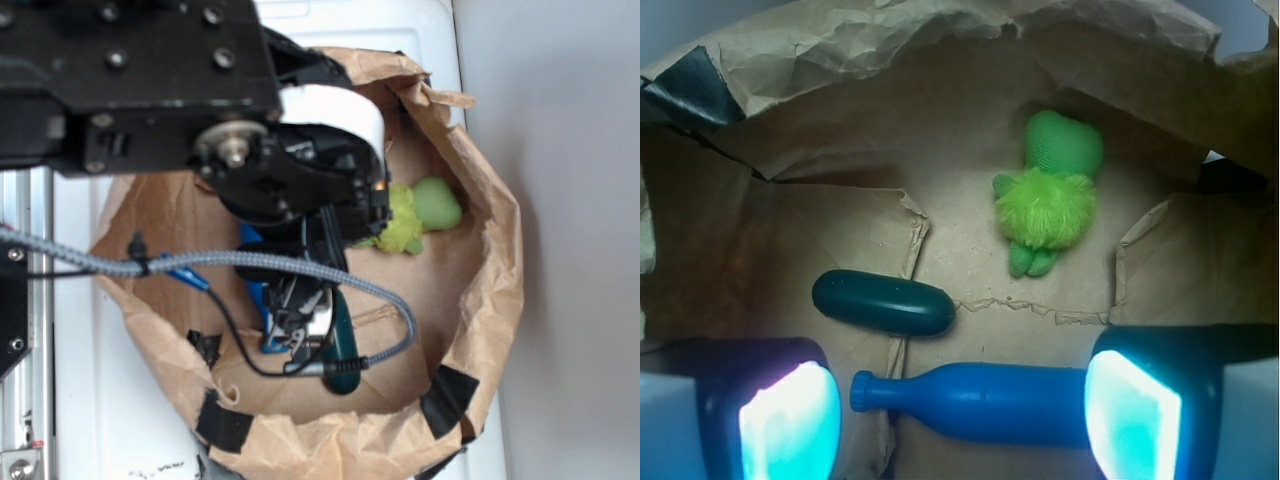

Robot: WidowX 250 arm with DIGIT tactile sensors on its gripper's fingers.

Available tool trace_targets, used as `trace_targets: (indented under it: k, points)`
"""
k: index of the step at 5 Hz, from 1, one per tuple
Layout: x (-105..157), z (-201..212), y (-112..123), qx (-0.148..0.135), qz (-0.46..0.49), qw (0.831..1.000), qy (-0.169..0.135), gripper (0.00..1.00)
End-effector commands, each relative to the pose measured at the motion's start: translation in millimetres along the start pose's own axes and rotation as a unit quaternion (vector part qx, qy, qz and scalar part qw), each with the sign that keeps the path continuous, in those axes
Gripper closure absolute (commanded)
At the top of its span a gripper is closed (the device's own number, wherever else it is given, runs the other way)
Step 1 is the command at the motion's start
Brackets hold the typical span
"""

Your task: Grab the green animal.

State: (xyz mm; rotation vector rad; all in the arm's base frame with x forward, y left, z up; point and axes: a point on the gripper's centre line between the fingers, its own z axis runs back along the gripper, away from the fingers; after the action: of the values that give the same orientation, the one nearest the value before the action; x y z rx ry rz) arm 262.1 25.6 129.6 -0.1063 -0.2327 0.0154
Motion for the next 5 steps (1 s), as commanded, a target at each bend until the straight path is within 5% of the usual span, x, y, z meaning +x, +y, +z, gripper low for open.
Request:
trace_targets:
  k: [1, 4, 5]
  points:
    - [5, 7, 1, 0.002, 0.0, 1.0, -0.017, 0.0]
    - [35, -60, 19, 0.047, 0.037, 0.997, -0.048, 0.0]
    - [46, -61, 17, 0.039, 0.043, 0.997, -0.06, 0.0]
